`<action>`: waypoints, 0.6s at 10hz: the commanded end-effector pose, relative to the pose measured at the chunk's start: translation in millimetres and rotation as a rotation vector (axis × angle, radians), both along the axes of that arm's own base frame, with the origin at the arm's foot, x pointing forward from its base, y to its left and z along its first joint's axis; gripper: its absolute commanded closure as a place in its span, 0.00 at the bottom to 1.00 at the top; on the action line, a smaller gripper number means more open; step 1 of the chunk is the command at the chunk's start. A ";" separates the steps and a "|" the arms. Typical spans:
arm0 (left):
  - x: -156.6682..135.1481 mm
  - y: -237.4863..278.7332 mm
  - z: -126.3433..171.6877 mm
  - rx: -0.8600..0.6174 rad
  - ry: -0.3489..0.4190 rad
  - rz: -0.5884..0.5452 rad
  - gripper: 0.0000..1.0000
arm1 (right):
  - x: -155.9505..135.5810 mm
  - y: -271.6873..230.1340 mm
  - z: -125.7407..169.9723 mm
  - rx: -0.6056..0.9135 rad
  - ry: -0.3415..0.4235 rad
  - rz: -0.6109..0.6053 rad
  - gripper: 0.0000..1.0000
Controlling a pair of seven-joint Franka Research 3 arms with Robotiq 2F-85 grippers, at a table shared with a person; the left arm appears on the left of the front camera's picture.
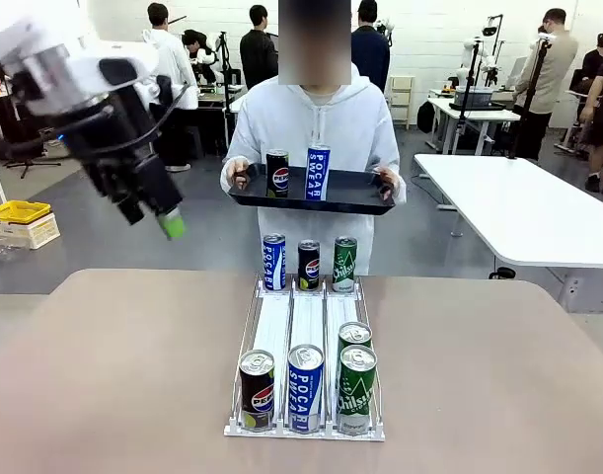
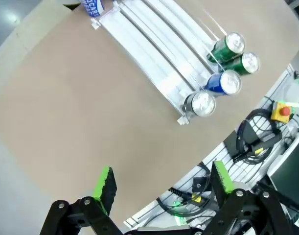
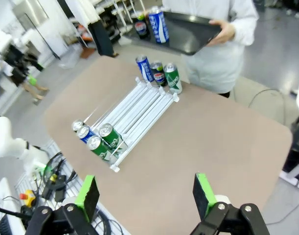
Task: Retrieve and hand over the desired beverage to the person.
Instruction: Place the picked can on the Handle tray extended by the person.
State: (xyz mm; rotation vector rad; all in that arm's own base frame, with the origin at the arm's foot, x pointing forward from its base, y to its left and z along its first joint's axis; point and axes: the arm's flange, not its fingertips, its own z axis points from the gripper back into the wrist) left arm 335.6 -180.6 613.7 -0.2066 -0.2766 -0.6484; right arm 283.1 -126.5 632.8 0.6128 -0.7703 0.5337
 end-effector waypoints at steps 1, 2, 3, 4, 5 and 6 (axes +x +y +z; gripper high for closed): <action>0.0 -0.5 1.0 -0.035 -0.014 0.010 0.00 | 1.9 0.4 2.8 0.033 -0.019 0.021 0.00; 2.4 -0.3 -1.6 -0.046 0.007 0.024 0.00 | 1.9 0.4 2.8 0.033 -0.019 0.021 0.00; -6.4 4.7 -4.2 -0.002 -0.003 0.004 0.00 | 1.9 0.4 2.8 0.033 -0.019 0.021 0.00; -6.4 4.7 -4.2 -0.002 -0.003 0.004 0.00 | 1.9 0.4 2.8 0.033 -0.019 0.021 0.00; -6.4 4.7 -4.2 -0.002 -0.003 0.004 0.00 | 1.9 0.4 2.8 0.033 -0.019 0.021 0.00; -6.4 4.7 -4.2 -0.002 -0.003 0.004 0.00 | 1.9 0.4 2.8 0.033 -0.019 0.021 0.00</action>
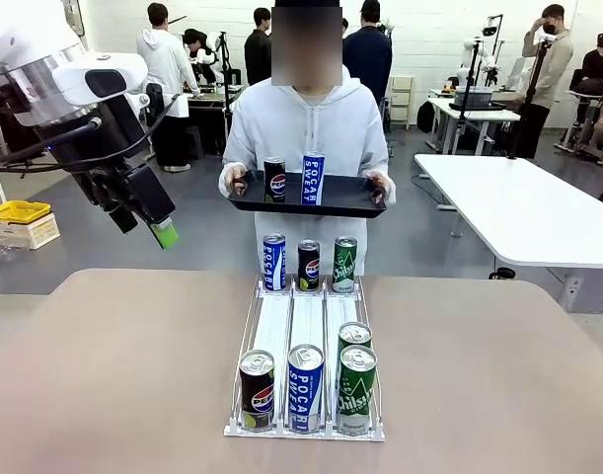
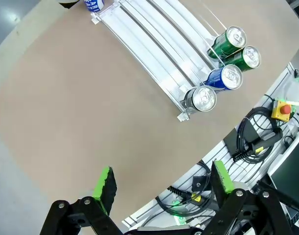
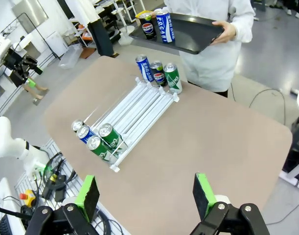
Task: Retrieve and hand over the desired beverage to the person.
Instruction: Place the picked can on the Handle tray extended by the person.
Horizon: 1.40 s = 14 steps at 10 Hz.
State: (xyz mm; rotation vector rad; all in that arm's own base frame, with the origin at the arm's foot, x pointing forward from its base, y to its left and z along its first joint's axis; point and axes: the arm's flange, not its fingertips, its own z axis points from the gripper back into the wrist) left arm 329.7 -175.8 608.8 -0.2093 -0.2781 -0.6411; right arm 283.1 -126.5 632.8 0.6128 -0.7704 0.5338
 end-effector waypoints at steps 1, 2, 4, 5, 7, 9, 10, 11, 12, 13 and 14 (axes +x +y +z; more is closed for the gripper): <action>-0.5 -0.1 0.7 0.001 -0.003 -0.003 0.00 | 1.9 0.4 2.8 0.033 -0.019 0.021 0.00; -0.5 -0.1 0.7 0.001 -0.003 -0.003 0.00 | 1.9 0.4 2.8 0.033 -0.019 0.021 0.00; -0.5 -0.1 0.7 0.001 -0.003 -0.003 0.00 | 1.9 0.4 2.8 0.033 -0.019 0.021 0.00; -0.5 -0.1 0.7 0.001 -0.003 -0.003 0.00 | 1.9 0.4 2.8 0.033 -0.019 0.021 0.00; -0.1 -0.2 0.0 0.000 0.000 -0.001 0.00 | 1.9 0.4 2.8 0.033 -0.019 0.021 0.00; -11.6 39.2 12.0 -0.125 0.065 -0.092 0.00 | 1.9 0.4 2.8 0.033 -0.019 0.021 0.00; 0.2 66.4 27.7 -0.149 0.037 -0.138 0.00 | 1.9 0.4 2.8 0.033 -0.019 0.021 0.00; -8.5 95.0 35.7 -0.211 0.002 -0.166 0.00 | 1.9 0.4 2.8 0.033 -0.019 0.021 0.00; -18.4 120.3 41.1 -0.259 -0.032 -0.174 0.00 | 1.9 0.4 2.8 0.033 -0.019 0.021 0.00; -16.9 145.0 46.4 -0.291 -0.062 -0.178 0.00 | 1.9 0.4 2.8 0.033 -0.019 0.021 0.00; -14.4 165.1 51.2 -0.292 -0.085 -0.184 0.00 | 1.9 0.4 2.8 0.033 -0.019 0.021 0.00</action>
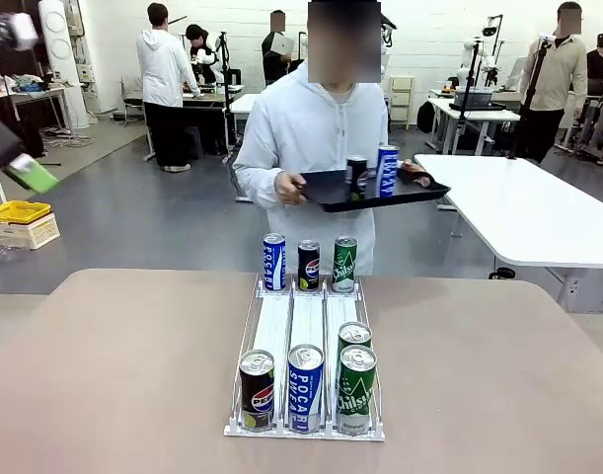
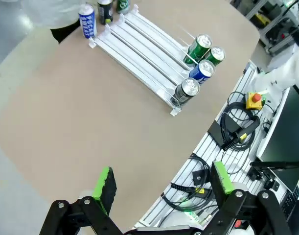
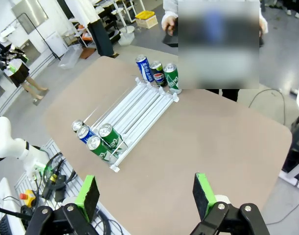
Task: Retrieve and hand over the desired beverage to the person.
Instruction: Place the picked can on the Handle tray extended by the person.
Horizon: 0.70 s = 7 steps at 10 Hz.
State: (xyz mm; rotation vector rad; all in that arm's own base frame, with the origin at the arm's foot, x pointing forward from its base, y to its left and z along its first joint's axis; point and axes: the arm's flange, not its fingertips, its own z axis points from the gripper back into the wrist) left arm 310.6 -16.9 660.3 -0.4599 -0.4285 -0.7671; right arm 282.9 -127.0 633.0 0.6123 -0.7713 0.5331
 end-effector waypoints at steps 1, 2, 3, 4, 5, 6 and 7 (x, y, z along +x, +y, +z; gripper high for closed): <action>-4.3 22.6 2.8 -0.054 -0.029 -0.017 0.00 | 2.0 0.9 2.6 0.033 -0.018 0.022 0.00; -10.7 35.3 7.5 -0.070 -0.048 -0.008 0.00 | 2.0 0.9 2.6 0.033 -0.018 0.022 0.00; -8.3 49.3 13.3 -0.087 -0.059 0.010 0.00 | 2.0 0.9 2.6 0.033 -0.018 0.022 0.00; -8.9 57.0 15.7 -0.105 -0.063 0.029 0.00 | 2.0 0.9 2.6 0.033 -0.018 0.022 0.00; -15.0 61.5 14.2 -0.126 -0.073 0.051 0.00 | 2.0 0.9 2.6 0.033 -0.018 0.022 0.00; -16.1 63.5 11.8 -0.143 -0.074 0.068 0.00 | 2.0 0.9 2.6 0.033 -0.018 0.022 0.00; -6.7 64.2 10.7 -0.156 -0.074 0.082 0.00 | 2.0 0.9 2.6 0.033 -0.018 0.022 0.00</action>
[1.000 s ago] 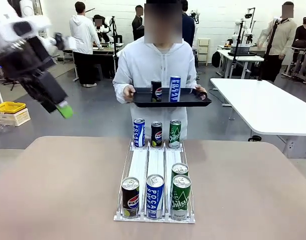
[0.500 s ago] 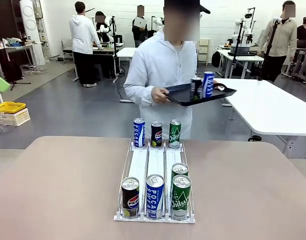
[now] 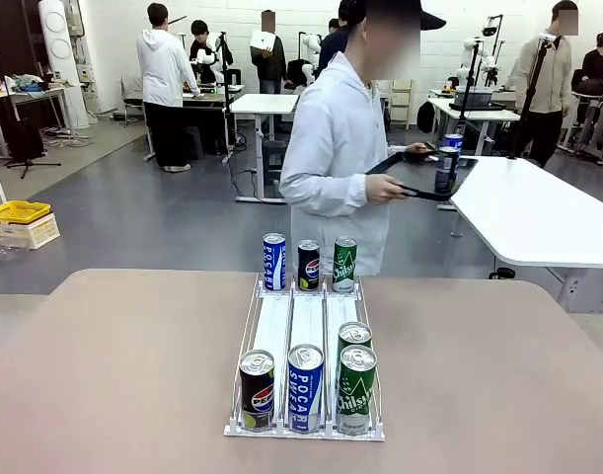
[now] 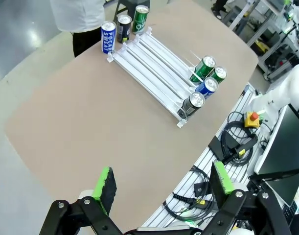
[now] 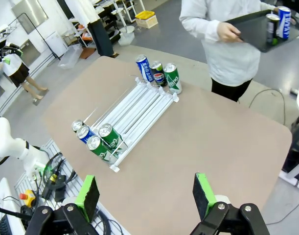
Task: Retrieve and hand over the desired beverage to the person.
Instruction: Place the picked can on the Handle tray extended by the person.
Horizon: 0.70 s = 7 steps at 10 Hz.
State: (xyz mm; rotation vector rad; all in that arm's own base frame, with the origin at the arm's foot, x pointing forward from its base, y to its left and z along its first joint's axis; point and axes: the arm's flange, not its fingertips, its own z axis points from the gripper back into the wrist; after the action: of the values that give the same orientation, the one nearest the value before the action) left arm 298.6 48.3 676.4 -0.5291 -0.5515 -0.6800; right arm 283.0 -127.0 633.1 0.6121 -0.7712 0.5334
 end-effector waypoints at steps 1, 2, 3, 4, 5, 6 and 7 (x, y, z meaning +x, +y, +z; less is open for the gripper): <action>-0.8 -1.9 0.2 0.016 0.000 -0.009 0.00 | 2.0 0.8 2.5 0.033 -0.018 0.022 0.00; -0.8 -1.9 0.2 0.016 0.000 -0.009 0.00 | 2.0 0.8 2.5 0.033 -0.018 0.022 0.00; -0.8 -1.9 0.2 0.016 0.000 -0.009 0.00 | 2.0 0.8 2.5 0.033 -0.018 0.022 0.00; -0.8 -1.9 0.2 0.016 0.000 -0.009 0.00 | 2.0 0.8 2.5 0.033 -0.018 0.022 0.00; -0.8 -1.9 0.2 0.016 0.000 -0.009 0.00 | 2.0 0.8 2.5 0.033 -0.018 0.022 0.00; -0.8 -1.9 0.2 0.016 0.000 -0.009 0.00 | 2.0 0.8 2.5 0.033 -0.018 0.022 0.00; -0.8 -1.9 0.2 0.016 0.000 -0.009 0.00 | 2.0 0.8 2.5 0.033 -0.018 0.022 0.00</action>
State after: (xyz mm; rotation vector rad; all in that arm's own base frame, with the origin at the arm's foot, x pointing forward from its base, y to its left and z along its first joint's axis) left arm 298.6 45.2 676.4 -0.5212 -0.5453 -0.6809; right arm 283.0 -127.0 633.1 0.6121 -0.7713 0.5334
